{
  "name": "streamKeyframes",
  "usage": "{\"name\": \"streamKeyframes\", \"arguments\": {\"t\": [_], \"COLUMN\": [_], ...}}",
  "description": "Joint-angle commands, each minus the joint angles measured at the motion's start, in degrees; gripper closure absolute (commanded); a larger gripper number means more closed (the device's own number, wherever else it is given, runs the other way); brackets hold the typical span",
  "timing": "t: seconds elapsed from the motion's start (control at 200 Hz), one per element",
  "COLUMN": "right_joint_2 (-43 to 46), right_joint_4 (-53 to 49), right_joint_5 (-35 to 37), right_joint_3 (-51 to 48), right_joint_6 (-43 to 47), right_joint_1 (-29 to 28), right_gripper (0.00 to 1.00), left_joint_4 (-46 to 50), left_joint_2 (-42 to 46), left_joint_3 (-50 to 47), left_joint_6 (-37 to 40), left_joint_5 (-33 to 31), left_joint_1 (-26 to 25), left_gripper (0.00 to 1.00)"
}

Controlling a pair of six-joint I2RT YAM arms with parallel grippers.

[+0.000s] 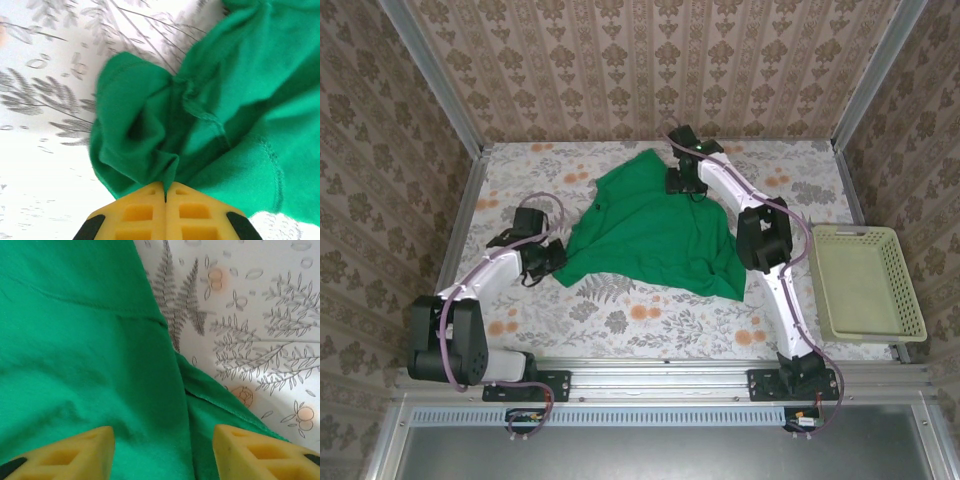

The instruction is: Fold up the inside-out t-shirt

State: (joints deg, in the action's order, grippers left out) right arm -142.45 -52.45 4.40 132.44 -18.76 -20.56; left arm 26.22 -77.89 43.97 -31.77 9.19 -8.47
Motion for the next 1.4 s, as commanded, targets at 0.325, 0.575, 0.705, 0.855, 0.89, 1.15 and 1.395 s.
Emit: {"name": "streamKeyframes", "arguments": {"t": [0.325, 0.575, 0.705, 0.855, 0.89, 1.15, 1.395], "right_joint_2": [28.97, 49.70, 53.99, 47.74, 45.01, 24.96, 15.36], "right_joint_4": [12.62, 13.30, 12.51, 14.47, 14.86, 12.15, 11.89], "right_joint_5": [2.70, 1.99, 2.67, 1.00, -0.01, -4.61, -10.87], "right_joint_3": [-52.31, -73.32, -69.63, -58.46, -55.39, -34.89, -27.93], "right_joint_6": [-10.02, -16.46, -14.61, -9.05, -7.99, -7.00, -6.98], "right_joint_1": [1.40, -6.54, -4.23, 2.89, 3.96, 9.05, 9.60], "right_gripper": [0.55, 0.53, 0.50, 0.47, 0.46, 0.42, 0.42], "left_joint_4": [-1.14, -1.78, -0.37, 1.18, 1.52, 2.87, 1.38], "left_joint_2": [-6.16, -8.63, -10.13, -10.24, -10.26, -9.38, -14.22], "left_joint_3": [5.22, 7.79, 9.74, 11.18, 11.42, 12.53, 12.98], "left_joint_6": [-0.40, -0.01, 1.08, 1.80, 1.89, 2.15, 1.81], "left_joint_5": [1.50, 3.84, 5.23, 4.22, 4.04, 2.94, 5.83], "left_joint_1": [4.60, 4.04, 2.72, 1.61, 1.61, 2.21, 2.68], "left_gripper": [1.00, 1.00, 1.00, 1.00, 1.00, 0.73, 0.47]}}
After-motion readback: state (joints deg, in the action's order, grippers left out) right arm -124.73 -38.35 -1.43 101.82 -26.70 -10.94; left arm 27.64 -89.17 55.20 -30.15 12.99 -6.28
